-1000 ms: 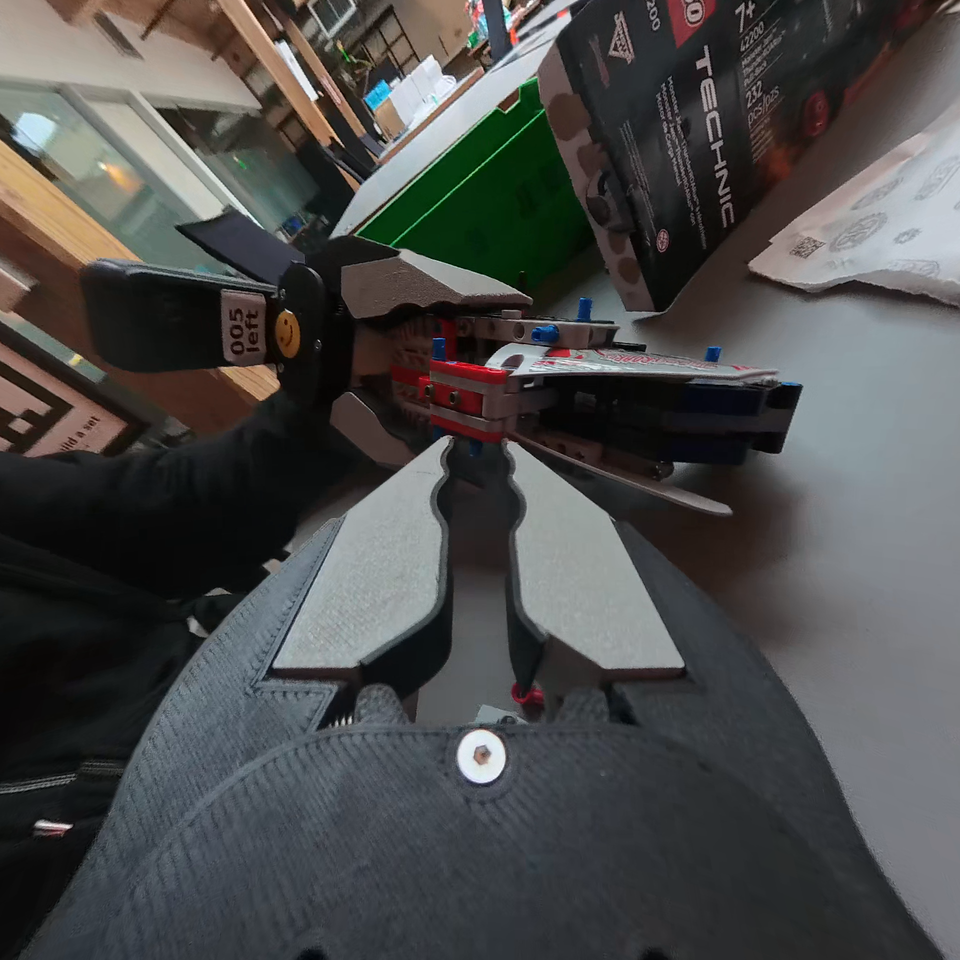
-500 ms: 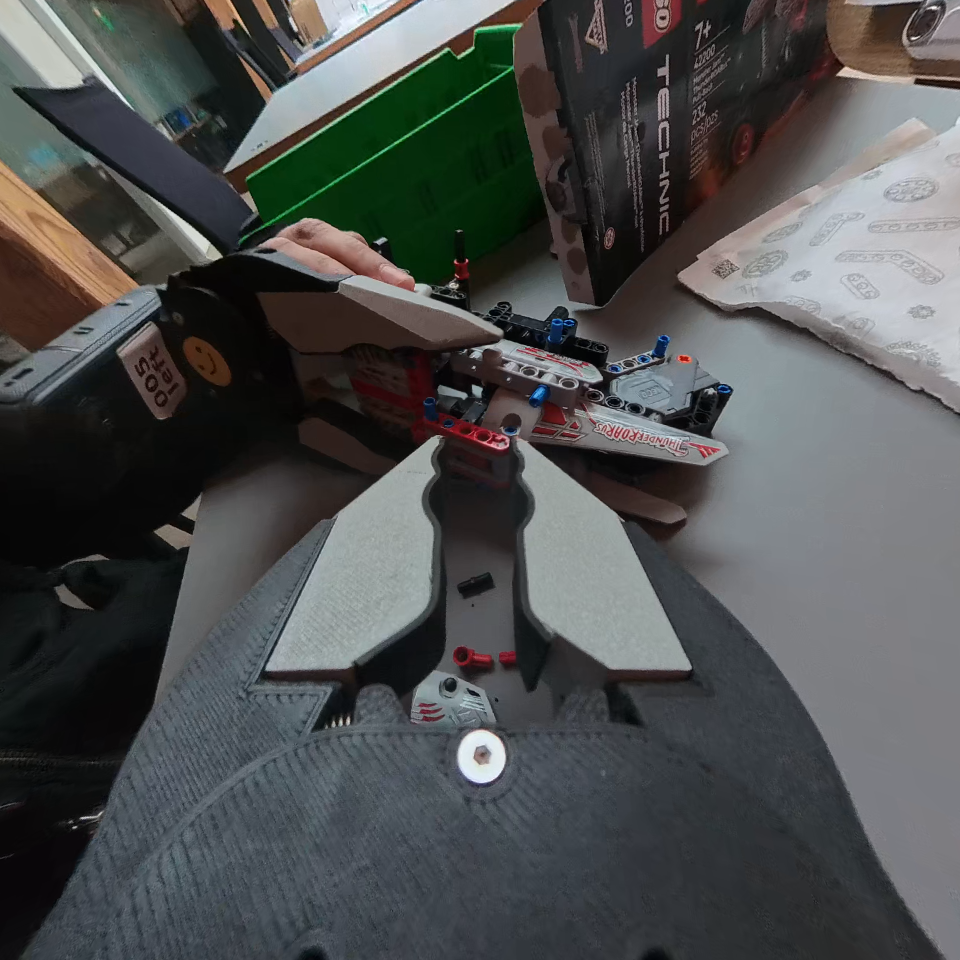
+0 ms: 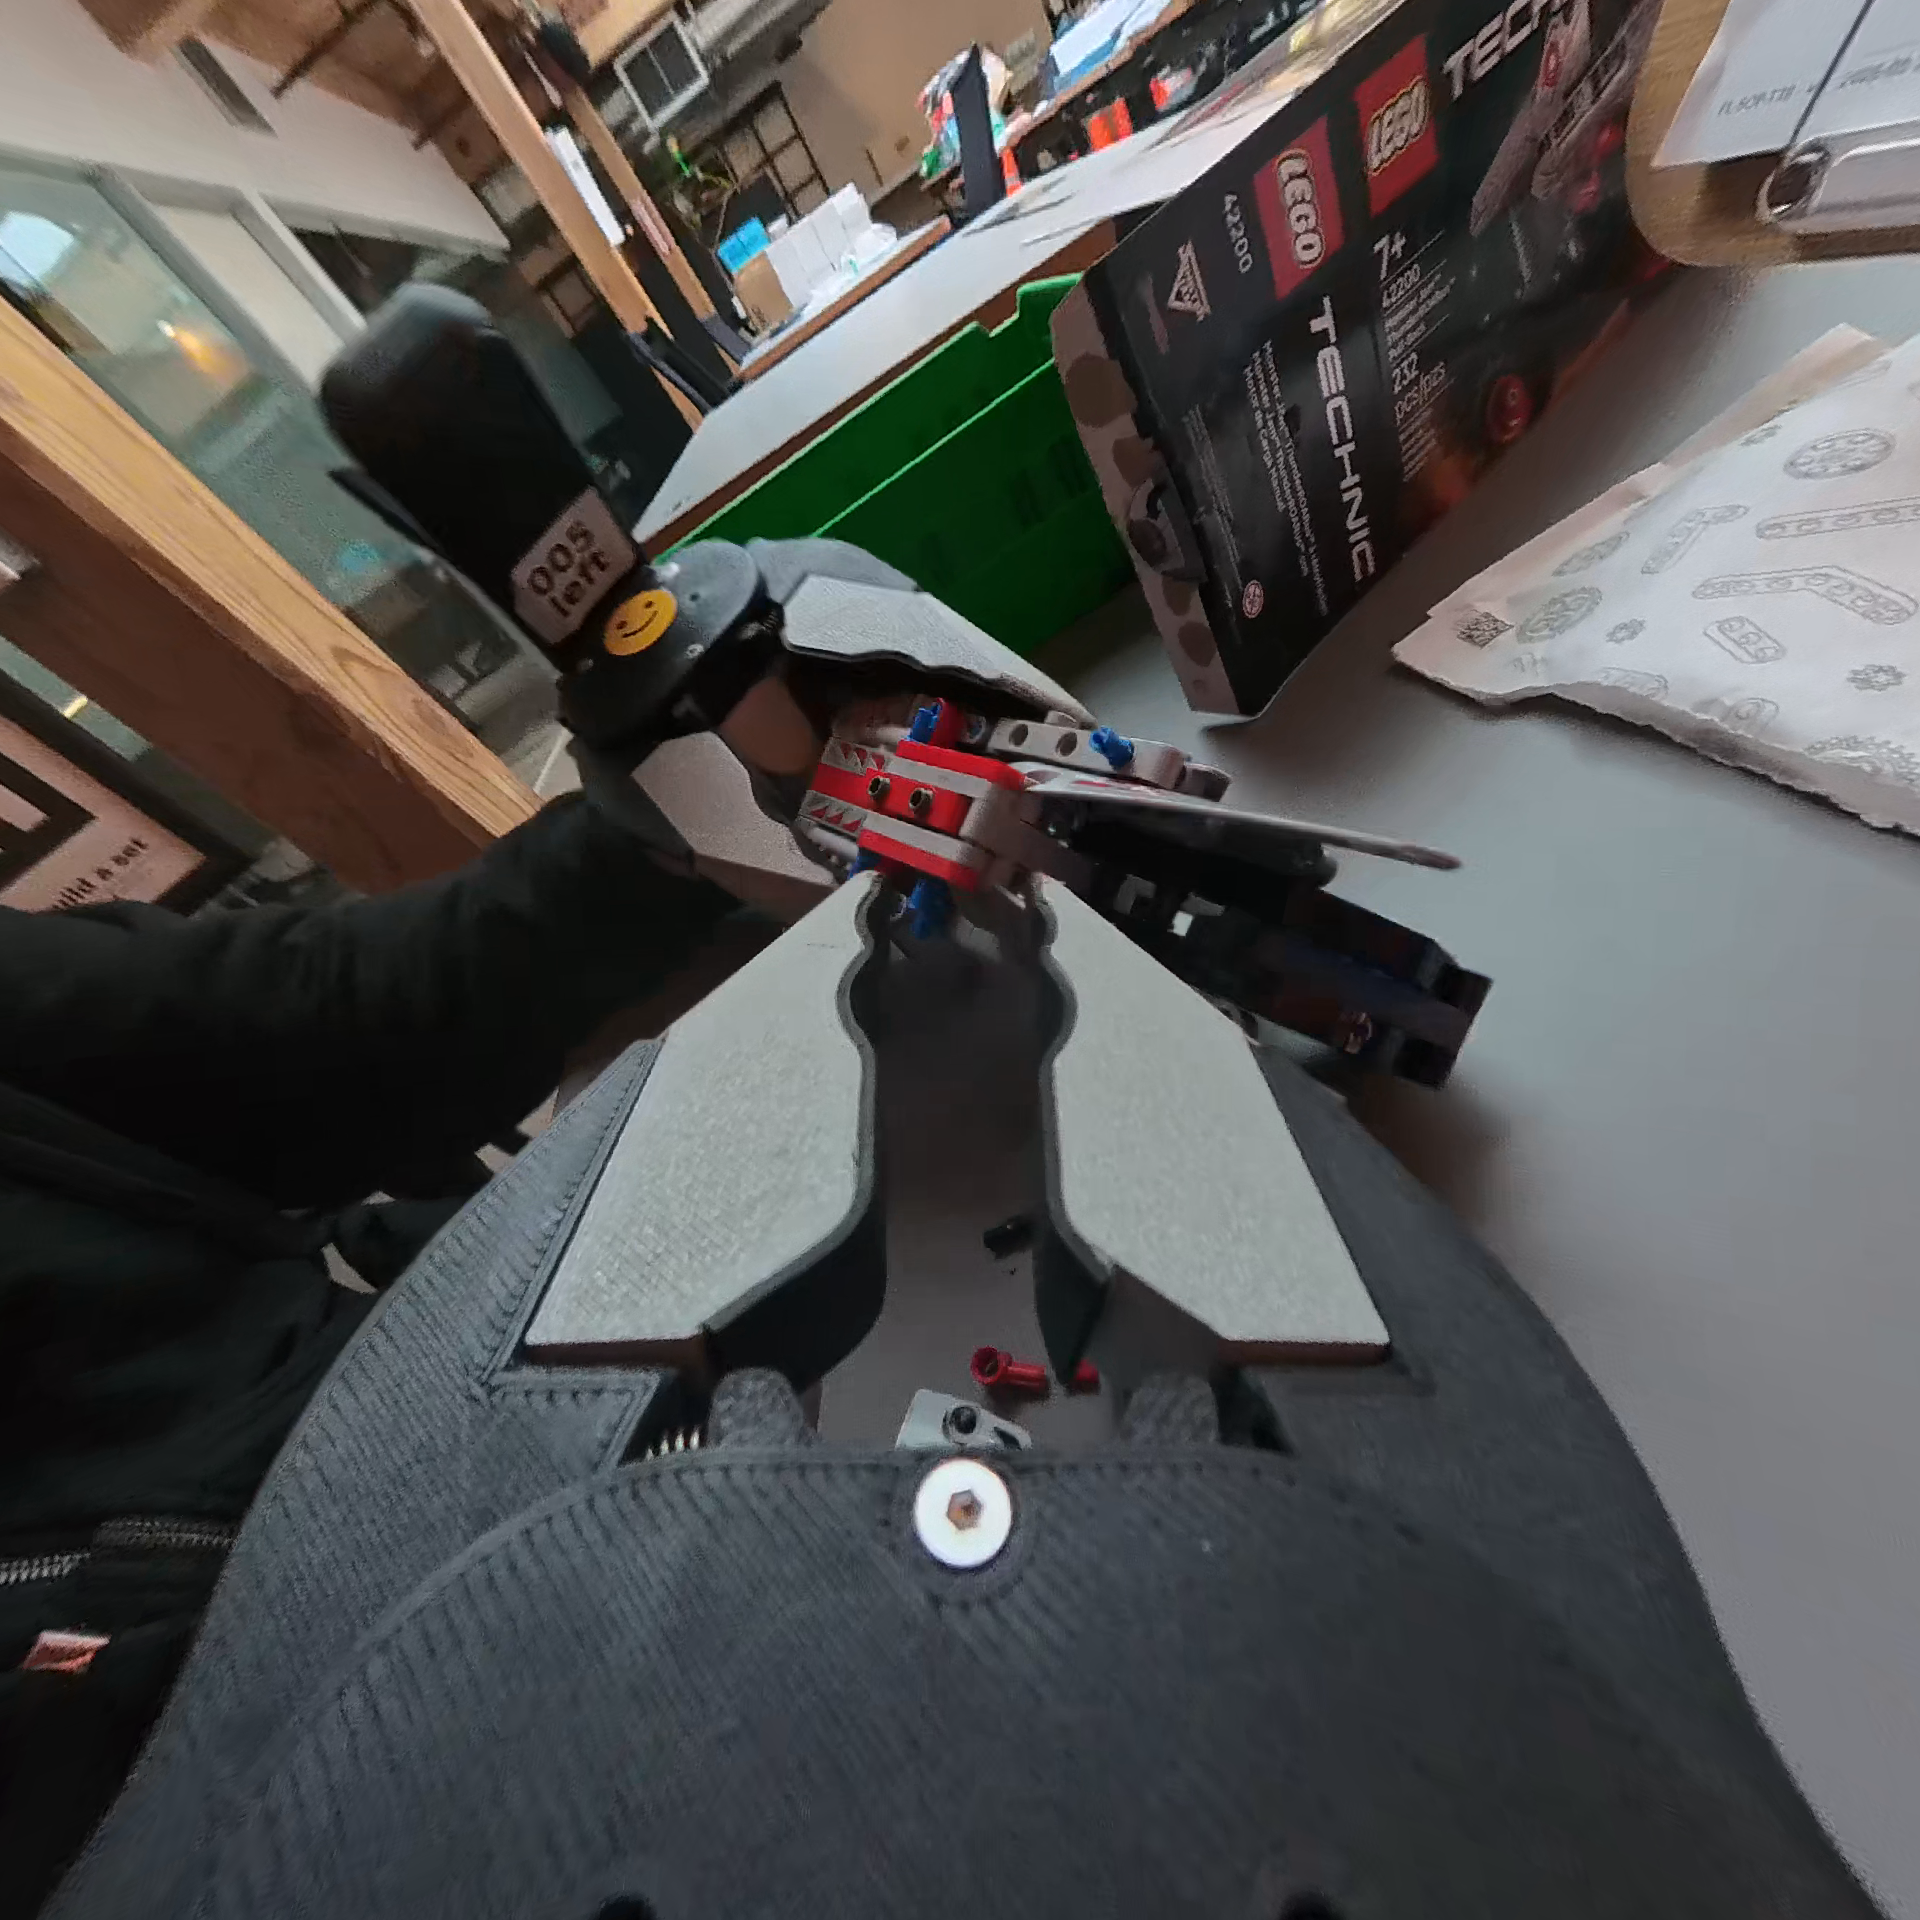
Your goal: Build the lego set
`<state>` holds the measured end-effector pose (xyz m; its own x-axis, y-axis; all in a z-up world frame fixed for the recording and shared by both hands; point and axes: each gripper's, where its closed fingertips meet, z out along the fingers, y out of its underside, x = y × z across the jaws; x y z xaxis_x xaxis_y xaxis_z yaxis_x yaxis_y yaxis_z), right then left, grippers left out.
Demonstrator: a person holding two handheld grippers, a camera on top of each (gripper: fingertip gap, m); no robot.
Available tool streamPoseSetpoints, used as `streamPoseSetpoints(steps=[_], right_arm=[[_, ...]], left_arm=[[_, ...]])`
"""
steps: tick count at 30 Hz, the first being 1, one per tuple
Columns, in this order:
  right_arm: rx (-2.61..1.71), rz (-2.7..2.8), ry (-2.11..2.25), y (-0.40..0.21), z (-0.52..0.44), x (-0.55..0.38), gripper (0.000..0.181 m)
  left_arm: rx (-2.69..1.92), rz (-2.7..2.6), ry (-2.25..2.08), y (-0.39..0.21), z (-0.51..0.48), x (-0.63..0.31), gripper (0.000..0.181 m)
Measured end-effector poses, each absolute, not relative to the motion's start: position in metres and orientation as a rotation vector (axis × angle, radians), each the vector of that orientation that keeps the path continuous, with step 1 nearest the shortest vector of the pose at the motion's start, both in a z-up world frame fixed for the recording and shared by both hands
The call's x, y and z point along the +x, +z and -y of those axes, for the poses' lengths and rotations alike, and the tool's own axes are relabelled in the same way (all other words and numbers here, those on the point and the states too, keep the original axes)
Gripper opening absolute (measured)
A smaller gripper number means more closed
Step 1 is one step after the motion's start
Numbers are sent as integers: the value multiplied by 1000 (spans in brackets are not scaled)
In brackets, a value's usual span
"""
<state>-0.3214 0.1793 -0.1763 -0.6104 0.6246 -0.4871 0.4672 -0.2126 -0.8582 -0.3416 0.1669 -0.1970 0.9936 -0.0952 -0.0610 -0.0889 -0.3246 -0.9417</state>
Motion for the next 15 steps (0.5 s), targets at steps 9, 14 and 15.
streamPoseSetpoints(steps=[9,14,15], right_arm=[[-1359,1888,1959,-177,-182,-321,20],[-1365,1944,1900,-185,-178,-321,15],[-1356,1945,1876,-185,-178,-322,16]], left_arm=[[-1933,-28,-210,-191,-153,-349,78],[-1933,-13,-198,-173,-141,-355,66],[-1958,-3,-183,-176,-141,-357,59]])
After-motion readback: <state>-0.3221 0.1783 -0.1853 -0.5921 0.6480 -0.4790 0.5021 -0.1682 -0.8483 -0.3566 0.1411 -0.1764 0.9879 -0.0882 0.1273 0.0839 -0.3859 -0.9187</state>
